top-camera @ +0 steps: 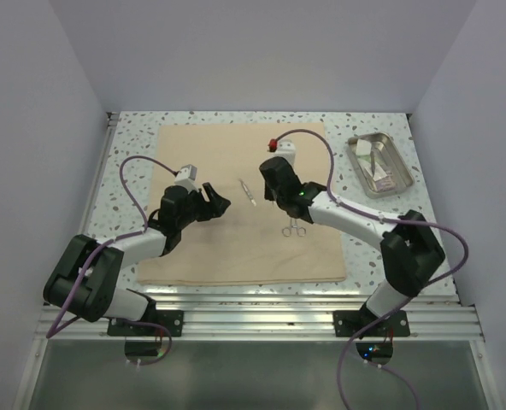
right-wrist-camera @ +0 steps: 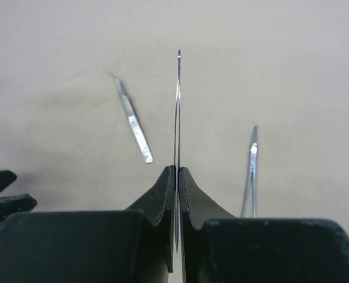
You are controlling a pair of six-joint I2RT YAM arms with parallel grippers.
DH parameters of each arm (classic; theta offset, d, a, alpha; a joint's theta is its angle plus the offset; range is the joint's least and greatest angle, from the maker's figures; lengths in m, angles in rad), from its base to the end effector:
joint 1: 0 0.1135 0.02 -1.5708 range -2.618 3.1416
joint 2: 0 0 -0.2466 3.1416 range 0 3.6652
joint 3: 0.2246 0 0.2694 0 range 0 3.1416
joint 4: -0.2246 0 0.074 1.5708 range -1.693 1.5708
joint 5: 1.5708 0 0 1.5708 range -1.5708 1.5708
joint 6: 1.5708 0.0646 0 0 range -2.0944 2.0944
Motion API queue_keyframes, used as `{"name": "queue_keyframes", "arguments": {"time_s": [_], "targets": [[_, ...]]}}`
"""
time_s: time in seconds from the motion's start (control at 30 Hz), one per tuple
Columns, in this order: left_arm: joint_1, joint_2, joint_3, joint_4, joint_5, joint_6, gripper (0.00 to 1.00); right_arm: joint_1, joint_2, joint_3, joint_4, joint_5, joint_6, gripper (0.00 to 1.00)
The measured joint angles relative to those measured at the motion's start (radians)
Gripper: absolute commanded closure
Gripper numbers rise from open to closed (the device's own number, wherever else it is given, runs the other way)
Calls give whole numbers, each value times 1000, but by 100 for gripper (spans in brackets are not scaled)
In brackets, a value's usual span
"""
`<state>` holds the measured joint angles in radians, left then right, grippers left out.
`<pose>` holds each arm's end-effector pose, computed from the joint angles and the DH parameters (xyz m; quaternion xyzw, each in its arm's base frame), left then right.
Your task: Prepare the surgical pack
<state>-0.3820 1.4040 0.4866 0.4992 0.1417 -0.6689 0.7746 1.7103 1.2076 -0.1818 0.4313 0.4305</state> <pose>0.2865 -0.1249 0.1286 -0.0814 0.8333 -0.3240 0.4405 0.3163 0.2718 0.1999 -0.0607 0.8852 0.0781 0.4547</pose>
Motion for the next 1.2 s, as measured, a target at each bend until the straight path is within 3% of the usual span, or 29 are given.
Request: {"name": "queue_keyframes", "arguments": {"time_s": [0.13,0.43,0.63,0.8,1.0,1.2], "targets": [[0,0,0,0,0,0,30,-34,-134,-71,-2,128,143,100],[0,0,0,0,0,0,30,-320,-209,-180,-89,123,452,100],[0,0,0,0,1,0,30,-355,-327,-237,-146,189,571,100],[0,1,0,1,4,0,30,-366,-337,-183,-167,191,483,100],[0,5,0,5,19,0,30,-494,-193,19,-225,64,175,100],[-1,21,0,14,32,2,30,-585,-36,167,-253,51,-145,98]]}}
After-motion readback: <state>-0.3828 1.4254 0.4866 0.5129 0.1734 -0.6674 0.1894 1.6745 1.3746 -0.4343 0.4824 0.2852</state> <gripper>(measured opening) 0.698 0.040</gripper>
